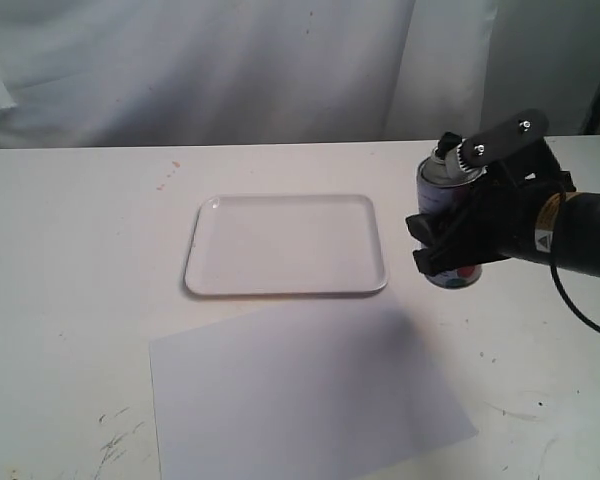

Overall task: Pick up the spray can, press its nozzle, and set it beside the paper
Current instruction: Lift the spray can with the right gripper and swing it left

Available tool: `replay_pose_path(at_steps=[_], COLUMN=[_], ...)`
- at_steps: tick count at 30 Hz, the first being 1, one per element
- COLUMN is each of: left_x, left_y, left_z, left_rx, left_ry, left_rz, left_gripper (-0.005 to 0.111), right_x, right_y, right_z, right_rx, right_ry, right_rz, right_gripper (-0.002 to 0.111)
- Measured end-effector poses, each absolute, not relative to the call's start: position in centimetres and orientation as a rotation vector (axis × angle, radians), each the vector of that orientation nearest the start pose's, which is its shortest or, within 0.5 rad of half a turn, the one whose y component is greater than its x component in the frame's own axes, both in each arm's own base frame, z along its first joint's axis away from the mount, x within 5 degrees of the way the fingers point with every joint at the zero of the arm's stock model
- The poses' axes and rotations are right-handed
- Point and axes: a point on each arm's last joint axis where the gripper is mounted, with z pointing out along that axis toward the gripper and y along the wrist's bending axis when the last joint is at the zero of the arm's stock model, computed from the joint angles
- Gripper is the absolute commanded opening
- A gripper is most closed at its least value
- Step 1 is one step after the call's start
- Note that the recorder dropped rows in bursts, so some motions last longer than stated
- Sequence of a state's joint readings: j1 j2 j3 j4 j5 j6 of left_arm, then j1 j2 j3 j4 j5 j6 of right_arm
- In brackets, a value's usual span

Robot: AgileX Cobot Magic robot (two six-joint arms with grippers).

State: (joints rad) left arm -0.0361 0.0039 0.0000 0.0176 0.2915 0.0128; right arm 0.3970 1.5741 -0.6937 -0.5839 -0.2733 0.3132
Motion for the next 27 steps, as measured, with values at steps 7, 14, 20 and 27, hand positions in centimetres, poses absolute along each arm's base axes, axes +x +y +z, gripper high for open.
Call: replay_pose_path(at_steps=[7, 14, 20, 27], left_x=[5.5, 5.5, 5.5, 5.5], left_y=[-0.2, -0.2, -0.2, -0.2], left_z=[18.7, 18.7, 18.7, 18.7], left_rx=[0.055, 0.055, 0.055, 0.055], left_ry=[1.778, 1.778, 1.778, 1.778], left_rz=[0.0, 0.0, 0.0, 0.0], left_gripper=[0.0, 0.0, 0.0, 0.0], right_x=[24.3, 21.5, 21.0, 19.8], right_y=[15.3, 17.0, 17.4, 17.2], right_z=[21.6, 22.2, 22.2, 24.4], right_rx=[-0.879, -0.996, -0.949, -0.888], right_ry=[2.04, 2.07, 2.102, 2.061], right_rz=[0.184, 0.151, 0.206, 0.266], right_gripper=[0.0, 0.0, 0.0, 0.0])
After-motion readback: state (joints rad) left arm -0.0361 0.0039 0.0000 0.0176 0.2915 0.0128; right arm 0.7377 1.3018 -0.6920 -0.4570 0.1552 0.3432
